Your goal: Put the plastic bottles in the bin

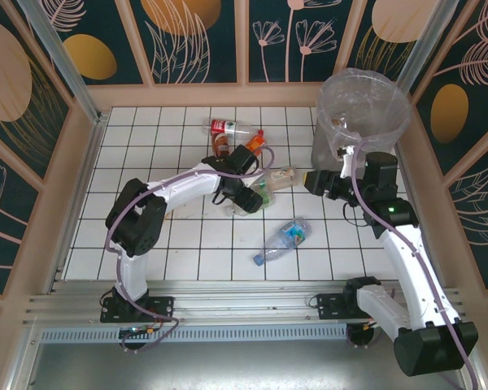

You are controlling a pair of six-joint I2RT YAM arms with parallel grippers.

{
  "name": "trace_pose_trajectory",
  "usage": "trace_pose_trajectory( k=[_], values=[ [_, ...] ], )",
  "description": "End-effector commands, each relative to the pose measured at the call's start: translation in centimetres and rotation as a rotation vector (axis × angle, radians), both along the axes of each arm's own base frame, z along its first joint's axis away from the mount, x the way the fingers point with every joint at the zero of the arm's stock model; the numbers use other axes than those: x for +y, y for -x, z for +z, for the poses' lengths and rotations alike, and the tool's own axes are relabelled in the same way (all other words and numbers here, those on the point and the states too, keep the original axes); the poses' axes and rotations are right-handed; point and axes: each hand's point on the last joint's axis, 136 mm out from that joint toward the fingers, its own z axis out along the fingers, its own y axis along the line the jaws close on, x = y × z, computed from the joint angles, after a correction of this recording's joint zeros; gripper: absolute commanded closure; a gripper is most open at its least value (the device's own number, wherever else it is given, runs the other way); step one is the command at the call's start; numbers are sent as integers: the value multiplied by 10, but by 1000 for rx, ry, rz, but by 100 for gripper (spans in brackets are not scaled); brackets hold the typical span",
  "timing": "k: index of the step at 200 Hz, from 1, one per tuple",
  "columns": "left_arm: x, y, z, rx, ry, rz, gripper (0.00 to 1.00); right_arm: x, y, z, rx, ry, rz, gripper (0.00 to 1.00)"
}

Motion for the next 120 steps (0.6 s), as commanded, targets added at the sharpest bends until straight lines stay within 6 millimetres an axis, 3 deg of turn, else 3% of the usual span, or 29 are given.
trace_pose_trajectory(
  k=[1,24,120],
  values=[
    [5,-1,-9,-14,-70,-1,19,5,2,10,-63,-10,31,34],
    [8,-2,-18,-27,-106,17,19,7,2,8,-58,-16,42,34],
    [-14,26,-25,54,27,18,25,3,-12,0,-39,-24,-17,35]
  ],
)
